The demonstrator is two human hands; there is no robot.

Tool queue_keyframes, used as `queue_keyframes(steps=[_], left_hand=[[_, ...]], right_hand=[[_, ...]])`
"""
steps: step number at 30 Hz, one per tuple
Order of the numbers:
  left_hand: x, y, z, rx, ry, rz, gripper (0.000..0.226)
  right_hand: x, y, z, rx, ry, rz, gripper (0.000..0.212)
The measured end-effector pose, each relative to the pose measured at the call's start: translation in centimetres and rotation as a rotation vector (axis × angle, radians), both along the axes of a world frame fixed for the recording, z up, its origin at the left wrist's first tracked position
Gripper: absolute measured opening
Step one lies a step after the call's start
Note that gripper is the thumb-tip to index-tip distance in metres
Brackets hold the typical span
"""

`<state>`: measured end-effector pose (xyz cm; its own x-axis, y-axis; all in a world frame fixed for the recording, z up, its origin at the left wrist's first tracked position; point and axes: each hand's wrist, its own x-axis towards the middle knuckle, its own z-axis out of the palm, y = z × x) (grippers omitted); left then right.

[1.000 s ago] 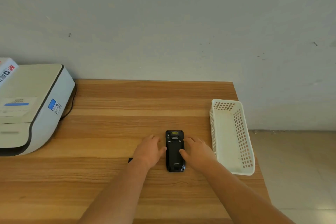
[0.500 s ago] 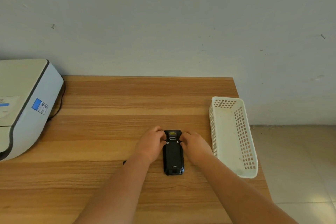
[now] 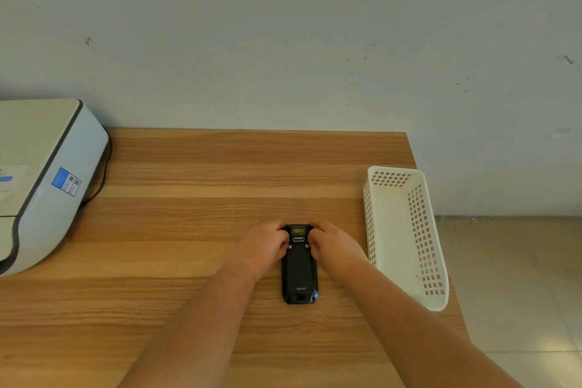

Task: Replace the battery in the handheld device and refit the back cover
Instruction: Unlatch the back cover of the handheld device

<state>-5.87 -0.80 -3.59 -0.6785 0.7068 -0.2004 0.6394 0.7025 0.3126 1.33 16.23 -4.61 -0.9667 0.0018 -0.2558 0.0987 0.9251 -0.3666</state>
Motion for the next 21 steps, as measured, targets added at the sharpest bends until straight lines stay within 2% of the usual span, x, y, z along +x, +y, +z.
queue_keyframes(steps=[13,21], left_hand=[[-0.5,0.0,-0.2,-0.113,0.035,-0.130,0.026],[-0.7,-0.1,-0.5,-0.132,0.064,-0.138,0.024]], right_hand=[[-0.4,0.3,-1.8,0.198,-0.009,0.145,0.025],[-0.2,0.2,-2.0,0.222,0.007,0.145,0.022]])
